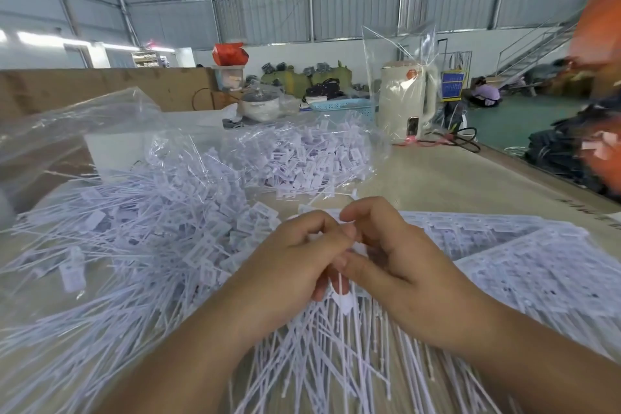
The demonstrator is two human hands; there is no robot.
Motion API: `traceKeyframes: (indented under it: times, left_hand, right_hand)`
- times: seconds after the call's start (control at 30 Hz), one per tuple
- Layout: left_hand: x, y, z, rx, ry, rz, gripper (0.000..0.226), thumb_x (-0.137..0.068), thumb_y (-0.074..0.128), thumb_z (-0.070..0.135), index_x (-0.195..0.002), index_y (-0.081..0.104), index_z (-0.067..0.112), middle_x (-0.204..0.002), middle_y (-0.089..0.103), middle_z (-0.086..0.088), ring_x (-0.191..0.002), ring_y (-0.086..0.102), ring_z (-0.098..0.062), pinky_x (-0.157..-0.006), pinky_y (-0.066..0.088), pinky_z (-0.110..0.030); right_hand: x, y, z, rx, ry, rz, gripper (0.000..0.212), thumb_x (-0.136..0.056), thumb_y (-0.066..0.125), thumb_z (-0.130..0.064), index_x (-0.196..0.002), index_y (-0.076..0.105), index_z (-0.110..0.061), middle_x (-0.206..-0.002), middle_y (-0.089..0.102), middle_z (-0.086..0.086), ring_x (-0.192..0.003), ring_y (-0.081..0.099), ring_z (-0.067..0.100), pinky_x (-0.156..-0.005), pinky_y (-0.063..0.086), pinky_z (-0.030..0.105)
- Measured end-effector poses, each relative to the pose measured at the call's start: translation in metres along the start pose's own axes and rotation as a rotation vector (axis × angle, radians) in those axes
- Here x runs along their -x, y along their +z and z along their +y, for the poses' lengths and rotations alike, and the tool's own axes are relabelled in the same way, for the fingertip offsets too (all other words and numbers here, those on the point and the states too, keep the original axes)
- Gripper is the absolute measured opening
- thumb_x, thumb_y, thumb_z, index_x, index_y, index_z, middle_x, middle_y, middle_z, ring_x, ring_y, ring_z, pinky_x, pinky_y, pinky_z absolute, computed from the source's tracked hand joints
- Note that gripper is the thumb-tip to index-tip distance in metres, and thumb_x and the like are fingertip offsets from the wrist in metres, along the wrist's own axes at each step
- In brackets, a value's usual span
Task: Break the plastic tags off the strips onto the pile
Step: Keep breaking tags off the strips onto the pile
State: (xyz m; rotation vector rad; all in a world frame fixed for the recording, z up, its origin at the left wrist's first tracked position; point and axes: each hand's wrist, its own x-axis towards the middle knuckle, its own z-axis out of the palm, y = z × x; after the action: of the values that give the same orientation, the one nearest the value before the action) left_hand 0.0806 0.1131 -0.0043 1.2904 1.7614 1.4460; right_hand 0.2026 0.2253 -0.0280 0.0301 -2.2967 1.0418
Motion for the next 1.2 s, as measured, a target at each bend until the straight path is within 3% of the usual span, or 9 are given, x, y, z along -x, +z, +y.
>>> traceKeyframes:
  times: [0.17, 0.23, 0.33, 0.47, 0.7, 0.97, 1.07, 1.13, 1.2]
  left_hand:
    - [0.0, -0.004, 0.002, 0.144, -0.059, -0.035, 0.027, -0.092, 0.061, 0.029, -0.065, 0.063, 0.025, -0.054, 0.057, -0.003, -0.041, 0.044, -0.01, -0.039, 0.032, -0.016]
    - [-0.002, -0.007, 0.001, 0.219, -0.083, 0.031, 0.026, -0.093, 0.059, 0.022, -0.069, 0.066, 0.023, -0.053, 0.055, -0.003, -0.039, 0.042, -0.01, -0.038, 0.031, -0.015]
    - [-0.004, -0.009, -0.001, 0.189, -0.09, 0.056, 0.024, -0.092, 0.058, 0.021, -0.072, 0.069, 0.023, -0.051, 0.055, -0.003, -0.039, 0.041, -0.01, -0.037, 0.029, -0.016]
    - [-0.003, -0.007, -0.002, 0.094, -0.073, -0.019, 0.016, -0.088, 0.065, 0.029, -0.075, 0.07, 0.022, -0.049, 0.056, -0.001, -0.038, 0.042, -0.008, -0.039, 0.031, -0.014]
    - [-0.005, 0.004, -0.002, 0.289, -0.07, 0.127, 0.02, -0.082, 0.066, 0.026, -0.063, 0.067, 0.022, -0.047, 0.051, -0.003, -0.036, 0.036, -0.01, -0.036, 0.028, -0.019]
    - [-0.005, 0.013, -0.003, 0.503, 0.002, 0.281, 0.021, -0.087, 0.063, 0.022, -0.066, 0.067, 0.02, -0.053, 0.052, -0.005, -0.039, 0.04, -0.011, -0.037, 0.032, -0.02]
    - [-0.005, 0.008, -0.007, 0.365, 0.015, 0.27, 0.023, -0.092, 0.061, 0.028, -0.071, 0.068, 0.021, -0.058, 0.054, -0.008, -0.043, 0.043, -0.014, -0.039, 0.035, -0.023]
    - [-0.005, 0.008, -0.009, 0.286, 0.007, 0.223, 0.023, -0.093, 0.059, 0.029, -0.075, 0.07, 0.022, -0.055, 0.054, -0.008, -0.045, 0.045, -0.016, -0.04, 0.036, -0.023]
    - [-0.005, 0.009, -0.01, 0.241, 0.0, 0.2, 0.023, -0.094, 0.057, 0.026, -0.075, 0.071, 0.025, -0.051, 0.053, -0.006, -0.045, 0.046, -0.017, -0.041, 0.036, -0.024]
  right_hand:
    - [-0.001, -0.006, -0.001, 0.101, 0.044, -0.065, 0.035, -0.091, 0.045, -0.058, -0.115, 0.044, -0.034, -0.084, 0.067, -0.005, -0.074, 0.065, 0.024, -0.07, 0.05, 0.053]
    - [-0.002, -0.013, -0.002, 0.122, 0.1, -0.1, 0.034, -0.09, 0.042, -0.063, -0.099, 0.055, -0.032, -0.078, 0.065, -0.002, -0.071, 0.062, 0.022, -0.069, 0.049, 0.051]
    - [-0.001, -0.023, 0.002, 0.172, 0.149, -0.119, 0.034, -0.095, 0.043, -0.058, -0.072, 0.049, -0.034, -0.057, 0.045, -0.007, -0.051, 0.042, 0.009, -0.054, 0.038, 0.036]
    - [-0.001, -0.027, 0.002, 0.28, 0.149, -0.16, 0.034, -0.094, 0.05, -0.049, -0.08, 0.059, -0.019, -0.05, 0.043, -0.012, -0.045, 0.039, 0.006, -0.049, 0.026, 0.019]
    - [-0.001, -0.017, -0.008, 0.493, 0.119, 0.031, 0.031, -0.095, 0.051, -0.045, -0.076, 0.05, -0.021, -0.057, 0.044, -0.008, -0.054, 0.043, 0.01, -0.054, 0.038, 0.036]
    - [-0.007, -0.013, -0.014, 0.497, 0.057, 0.416, 0.041, -0.098, 0.04, -0.046, -0.065, 0.029, -0.026, -0.051, 0.032, -0.008, -0.046, 0.035, 0.013, -0.045, 0.024, 0.026]
    - [-0.002, -0.019, -0.009, 0.439, 0.056, 0.247, 0.034, -0.094, 0.043, -0.05, -0.069, 0.037, -0.028, -0.052, 0.04, -0.008, -0.049, 0.04, 0.01, -0.046, 0.026, 0.024]
    - [0.001, -0.015, -0.007, 0.424, 0.045, 0.106, 0.019, -0.096, 0.047, -0.048, -0.091, 0.05, -0.03, -0.06, 0.051, -0.02, -0.052, 0.046, 0.003, -0.047, 0.028, 0.02]
    - [0.001, -0.009, -0.006, 0.416, 0.039, 0.05, 0.029, -0.096, 0.048, -0.047, -0.117, 0.048, -0.027, -0.057, 0.051, -0.021, -0.053, 0.048, 0.0, -0.048, 0.028, 0.018]
